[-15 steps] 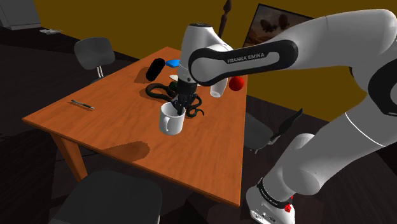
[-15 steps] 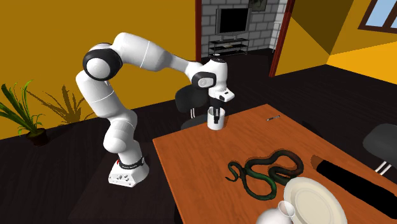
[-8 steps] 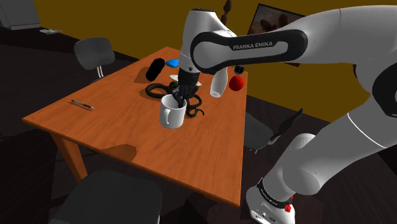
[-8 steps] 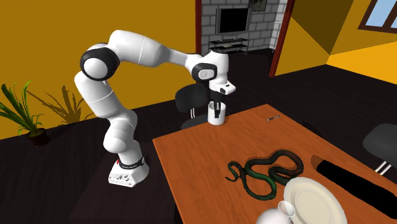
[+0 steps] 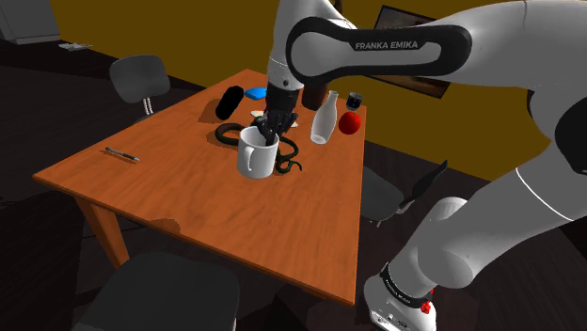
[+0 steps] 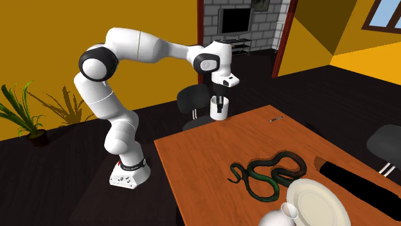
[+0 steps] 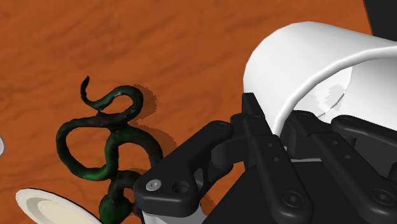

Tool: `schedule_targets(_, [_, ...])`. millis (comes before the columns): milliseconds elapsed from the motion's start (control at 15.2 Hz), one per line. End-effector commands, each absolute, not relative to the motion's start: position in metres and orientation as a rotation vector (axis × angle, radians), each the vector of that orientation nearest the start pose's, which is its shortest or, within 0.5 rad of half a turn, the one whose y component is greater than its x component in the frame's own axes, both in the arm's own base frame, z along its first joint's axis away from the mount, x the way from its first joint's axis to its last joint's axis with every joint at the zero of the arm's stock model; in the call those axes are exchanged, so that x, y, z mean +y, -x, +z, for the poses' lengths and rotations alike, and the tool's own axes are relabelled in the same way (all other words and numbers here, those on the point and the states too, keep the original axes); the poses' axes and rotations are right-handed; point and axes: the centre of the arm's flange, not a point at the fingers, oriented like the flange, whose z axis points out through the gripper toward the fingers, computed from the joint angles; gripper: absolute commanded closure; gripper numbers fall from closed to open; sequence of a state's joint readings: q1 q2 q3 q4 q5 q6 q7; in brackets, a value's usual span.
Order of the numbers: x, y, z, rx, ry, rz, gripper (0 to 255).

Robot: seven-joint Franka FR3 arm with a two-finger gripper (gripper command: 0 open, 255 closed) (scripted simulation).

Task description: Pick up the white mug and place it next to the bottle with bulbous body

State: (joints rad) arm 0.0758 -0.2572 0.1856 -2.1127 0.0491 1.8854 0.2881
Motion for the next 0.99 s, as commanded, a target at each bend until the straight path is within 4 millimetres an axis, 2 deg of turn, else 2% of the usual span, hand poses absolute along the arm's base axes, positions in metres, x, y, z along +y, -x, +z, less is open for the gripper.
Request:
schedule_targets(0, [0.134,-0.464,0.535,0.073,3.134,-0.039,255])
schedule_targets(924, [0.134,-0.464,0.609,0.073,3.134,-0.039,255])
